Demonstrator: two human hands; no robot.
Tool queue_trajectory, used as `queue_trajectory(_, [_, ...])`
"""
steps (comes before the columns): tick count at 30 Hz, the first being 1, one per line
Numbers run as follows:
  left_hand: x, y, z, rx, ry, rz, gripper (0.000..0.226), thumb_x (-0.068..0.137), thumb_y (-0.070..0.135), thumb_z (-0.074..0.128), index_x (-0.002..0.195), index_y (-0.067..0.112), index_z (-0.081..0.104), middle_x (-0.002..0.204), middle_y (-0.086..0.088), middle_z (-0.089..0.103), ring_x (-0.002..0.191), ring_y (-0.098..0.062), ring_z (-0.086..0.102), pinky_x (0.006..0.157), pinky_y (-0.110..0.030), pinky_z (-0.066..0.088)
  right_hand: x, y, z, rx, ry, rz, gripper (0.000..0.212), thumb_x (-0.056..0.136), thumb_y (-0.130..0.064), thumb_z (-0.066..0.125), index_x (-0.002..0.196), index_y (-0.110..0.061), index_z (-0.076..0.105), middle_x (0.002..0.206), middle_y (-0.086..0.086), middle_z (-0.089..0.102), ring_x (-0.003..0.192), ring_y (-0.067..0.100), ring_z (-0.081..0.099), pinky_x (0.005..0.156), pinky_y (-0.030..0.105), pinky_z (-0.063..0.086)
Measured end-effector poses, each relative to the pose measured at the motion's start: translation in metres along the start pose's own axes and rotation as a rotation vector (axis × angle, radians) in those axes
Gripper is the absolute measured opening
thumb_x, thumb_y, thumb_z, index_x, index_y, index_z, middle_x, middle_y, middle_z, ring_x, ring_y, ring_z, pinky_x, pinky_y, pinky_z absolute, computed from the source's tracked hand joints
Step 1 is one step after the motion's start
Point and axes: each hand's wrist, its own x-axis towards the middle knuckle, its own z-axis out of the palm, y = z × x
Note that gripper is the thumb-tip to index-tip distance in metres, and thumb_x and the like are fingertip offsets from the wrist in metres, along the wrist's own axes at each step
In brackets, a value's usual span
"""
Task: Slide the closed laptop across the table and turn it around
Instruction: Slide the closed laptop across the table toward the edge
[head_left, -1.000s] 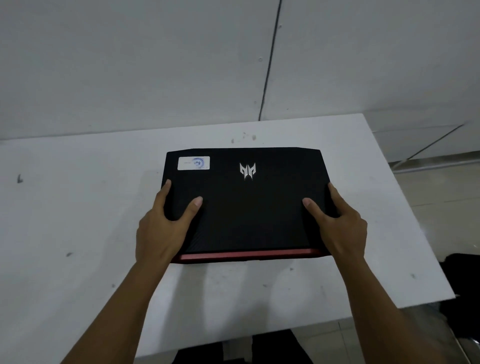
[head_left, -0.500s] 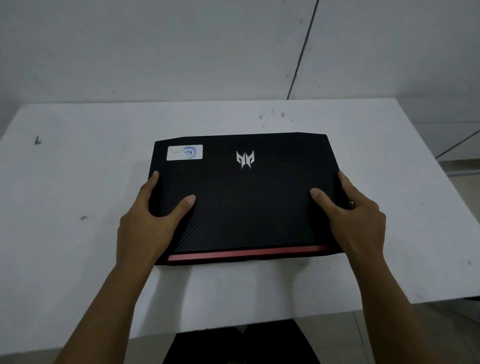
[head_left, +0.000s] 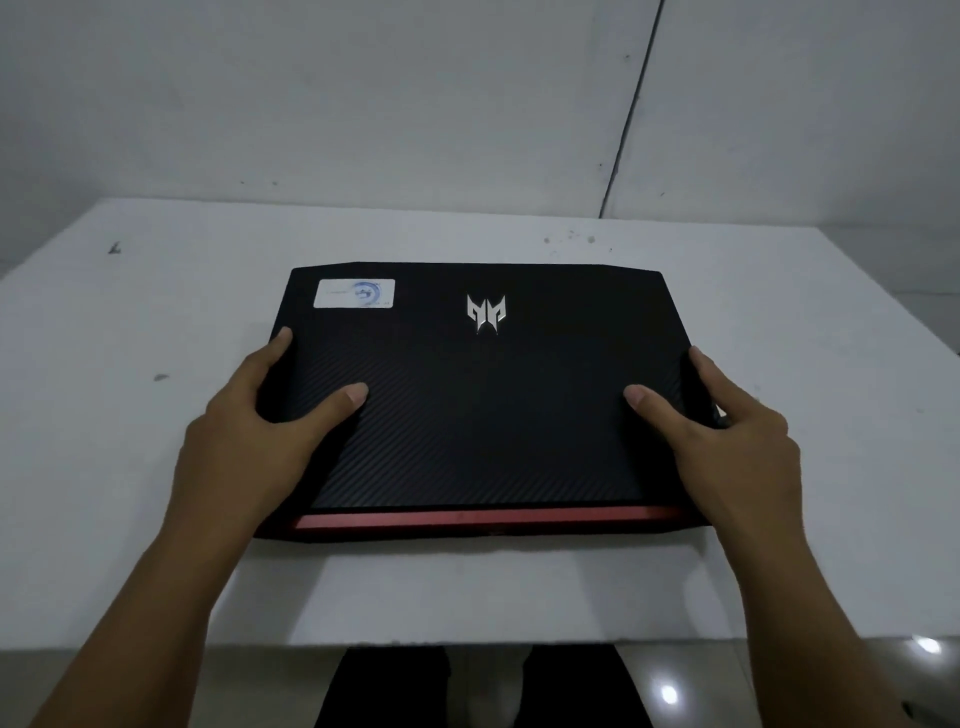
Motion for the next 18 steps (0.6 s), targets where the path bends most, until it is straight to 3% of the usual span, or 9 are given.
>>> queue_trajectory(4, [-0.021, -0.009, -0.007, -0.02, 0.023, 0.032, 0.094, 0.064, 0.083, 0.074, 0.148, 0.056, 0.039, 0.148, 0.014, 0.053, 0.131, -0.019, 0.053, 0.088, -0.036, 0.042, -0.022, 0.007, -0.009, 0.021, 0.015, -0.041, 0.082, 0.067, -0.077, 0.073, 0.142, -0.05, 0.052, 0.134, -0.016, 0.06, 0.112, 0.015, 0.06, 0.096, 0.044, 0.051])
queue_trajectory(7, [-0.038, -0.012, -0.014, -0.027, 0.028, 0.034, 0.097, 0.061, 0.086, 0.073, 0.148, 0.056, 0.04, 0.15, 0.01, 0.053, 0.131, -0.022, 0.054, 0.091, -0.04, 0.044, -0.037, 0.01, -0.017, 0.014, 0.027, -0.071, 0.08, 0.069, -0.075, 0.072, 0.142, -0.049, 0.051, 0.136, -0.016, 0.058, 0.106, 0.012, 0.058, 0.092, 0.04, 0.049])
queue_trajectory(12, [-0.057, -0.012, -0.022, -0.014, 0.017, 0.025, 0.104, 0.055, 0.091, 0.067, 0.149, 0.054, 0.041, 0.151, 0.008, 0.052, 0.133, -0.024, 0.052, 0.096, -0.045, 0.044, -0.055, 0.014, -0.025, 0.011, 0.028, -0.068, 0.082, 0.066, -0.078, 0.071, 0.141, -0.05, 0.053, 0.137, -0.013, 0.06, 0.116, 0.018, 0.06, 0.094, 0.044, 0.049])
queue_trajectory(18, [-0.055, -0.013, -0.021, 0.066, -0.022, 0.012, 0.098, 0.065, 0.085, 0.07, 0.152, 0.052, 0.038, 0.154, 0.007, 0.05, 0.133, -0.027, 0.052, 0.099, -0.046, 0.044, -0.061, 0.022, -0.022, 0.073, -0.003, -0.03, 0.083, 0.064, -0.077, 0.073, 0.14, -0.047, 0.055, 0.14, -0.011, 0.058, 0.117, 0.017, 0.061, 0.098, 0.047, 0.051])
